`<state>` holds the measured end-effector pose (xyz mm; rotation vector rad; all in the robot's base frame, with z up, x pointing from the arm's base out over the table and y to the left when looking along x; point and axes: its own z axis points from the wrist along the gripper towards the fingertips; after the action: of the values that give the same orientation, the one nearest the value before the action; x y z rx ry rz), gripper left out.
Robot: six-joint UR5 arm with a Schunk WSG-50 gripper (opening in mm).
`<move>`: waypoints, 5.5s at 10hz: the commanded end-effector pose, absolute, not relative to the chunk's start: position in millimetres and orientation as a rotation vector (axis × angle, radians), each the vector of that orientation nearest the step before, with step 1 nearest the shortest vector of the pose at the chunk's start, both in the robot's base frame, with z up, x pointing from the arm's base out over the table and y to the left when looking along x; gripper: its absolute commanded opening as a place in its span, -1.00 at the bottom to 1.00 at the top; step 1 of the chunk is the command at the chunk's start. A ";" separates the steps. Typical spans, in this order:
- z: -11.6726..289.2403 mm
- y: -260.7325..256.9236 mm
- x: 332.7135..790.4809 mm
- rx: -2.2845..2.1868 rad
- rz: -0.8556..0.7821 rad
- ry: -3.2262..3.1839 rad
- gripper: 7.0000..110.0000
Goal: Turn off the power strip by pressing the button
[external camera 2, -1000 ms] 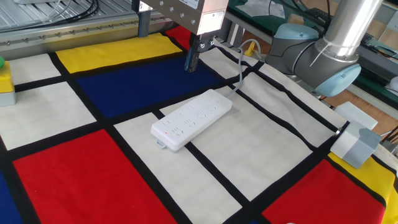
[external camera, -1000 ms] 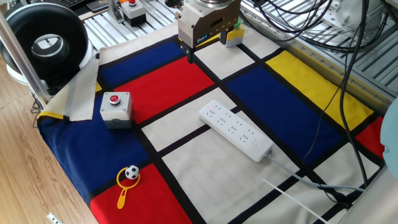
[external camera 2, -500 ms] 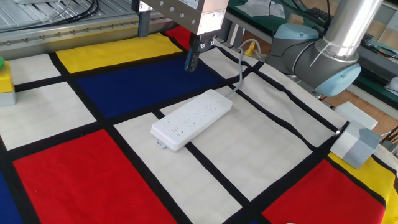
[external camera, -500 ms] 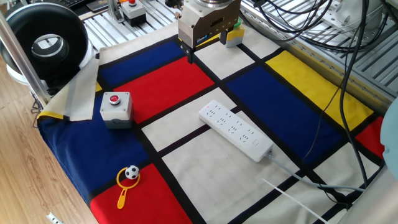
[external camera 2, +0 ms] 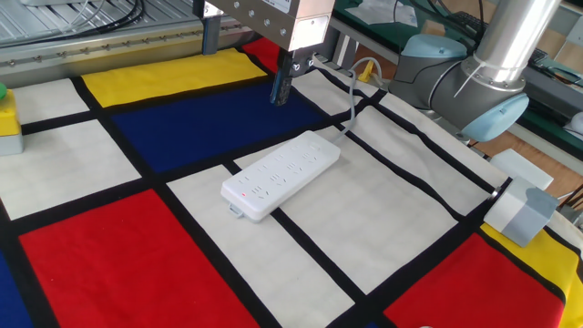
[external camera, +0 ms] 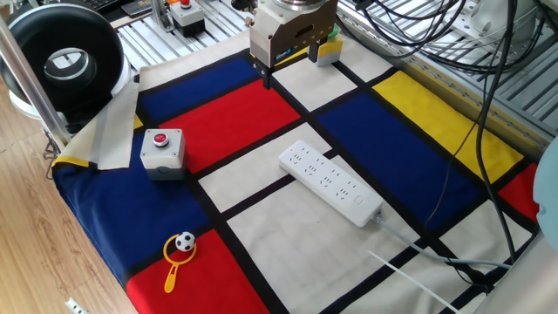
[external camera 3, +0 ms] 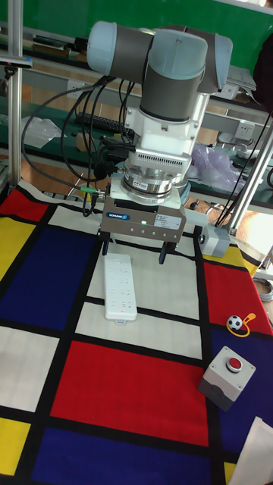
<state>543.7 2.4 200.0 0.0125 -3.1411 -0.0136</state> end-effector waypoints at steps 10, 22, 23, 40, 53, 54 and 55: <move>195.5 -6.3 553.2 0.340 0.068 -3.154 -1.00; 193.9 11.6 571.4 0.422 -0.002 -3.226 -1.00; 193.6 11.5 570.9 0.414 -0.003 -3.226 -1.00; 193.7 41.0 550.8 0.286 -0.211 -3.161 -1.00; 190.0 49.3 557.8 0.239 -0.210 -3.197 -1.00; 190.1 50.4 557.8 0.243 -0.217 -3.197 -1.00; 190.7 54.2 558.2 0.252 -0.241 -3.197 -1.00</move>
<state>555.7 53.7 189.2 0.2473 -3.1878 -0.2368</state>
